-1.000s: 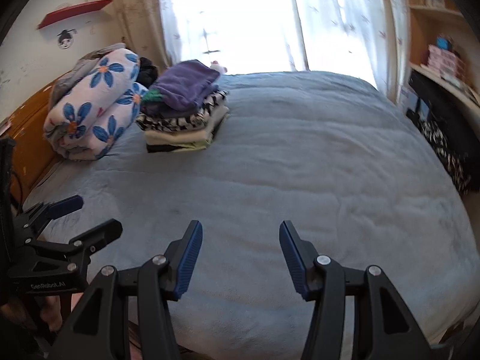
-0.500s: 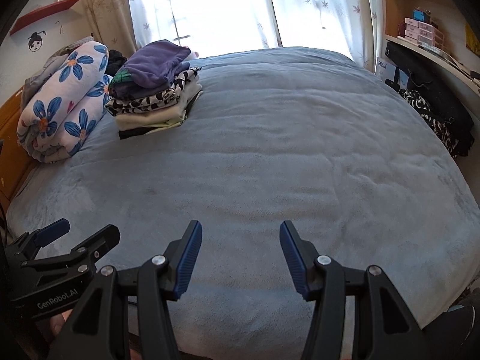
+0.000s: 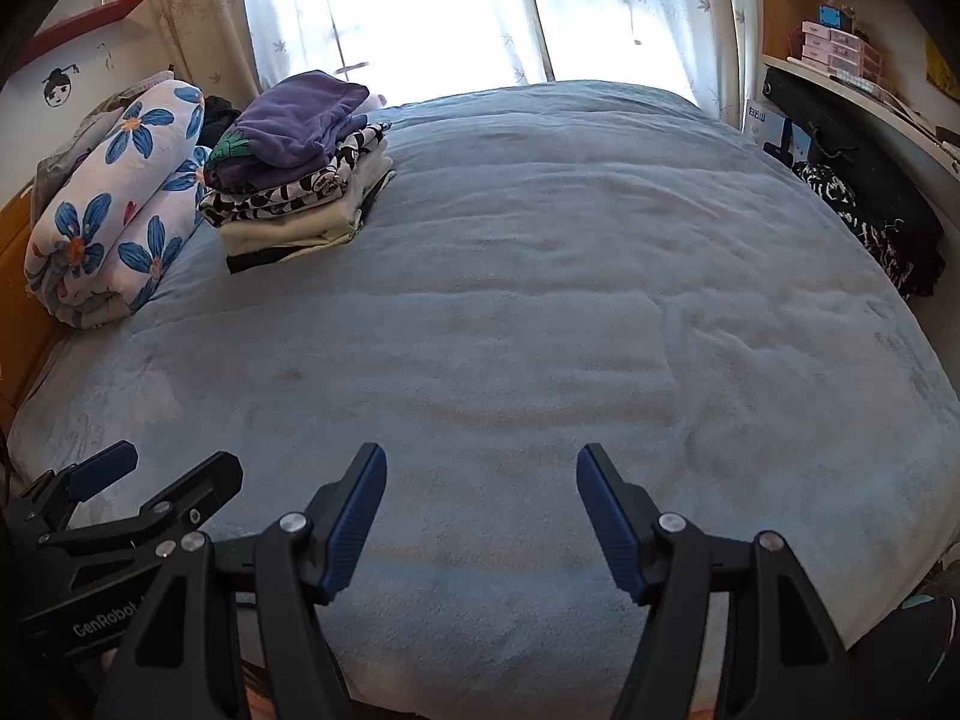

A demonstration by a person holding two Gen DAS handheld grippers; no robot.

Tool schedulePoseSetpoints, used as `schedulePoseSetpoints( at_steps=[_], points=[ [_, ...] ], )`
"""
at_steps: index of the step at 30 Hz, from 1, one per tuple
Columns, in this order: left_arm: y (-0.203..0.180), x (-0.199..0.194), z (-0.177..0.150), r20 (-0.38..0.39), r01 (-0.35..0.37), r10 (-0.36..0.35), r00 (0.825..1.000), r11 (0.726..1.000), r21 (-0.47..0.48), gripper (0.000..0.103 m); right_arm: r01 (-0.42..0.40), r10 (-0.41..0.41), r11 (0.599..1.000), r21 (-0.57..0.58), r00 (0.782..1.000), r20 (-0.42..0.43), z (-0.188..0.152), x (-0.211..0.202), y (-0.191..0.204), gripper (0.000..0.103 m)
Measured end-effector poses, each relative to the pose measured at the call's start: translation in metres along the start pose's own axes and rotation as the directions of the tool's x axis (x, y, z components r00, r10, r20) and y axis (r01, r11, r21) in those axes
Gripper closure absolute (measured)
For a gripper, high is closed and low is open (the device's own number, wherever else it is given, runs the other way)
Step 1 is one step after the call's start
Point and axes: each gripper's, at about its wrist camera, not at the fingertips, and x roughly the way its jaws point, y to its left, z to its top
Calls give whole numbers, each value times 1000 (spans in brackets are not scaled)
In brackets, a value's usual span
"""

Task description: Fold large clothes

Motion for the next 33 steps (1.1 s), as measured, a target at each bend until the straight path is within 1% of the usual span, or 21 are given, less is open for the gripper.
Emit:
schedulePoseSetpoints(
  at_steps=[4, 22, 33],
  points=[
    [-4, -2, -1, 6, -19, 19, 1000, 1000, 8, 2, 7, -7, 1000, -3, 1000, 4, 0, 1, 0, 37],
    [-12, -3, -3, 1, -44, 44, 999, 999, 6, 2, 15, -15, 1000, 0, 1000, 7, 0, 0, -2, 37],
    [-11, -1, -3, -9, -42, 42, 999, 999, 2, 2, 21, -21, 1000, 3, 1000, 5, -2, 3, -3, 37]
  ],
)
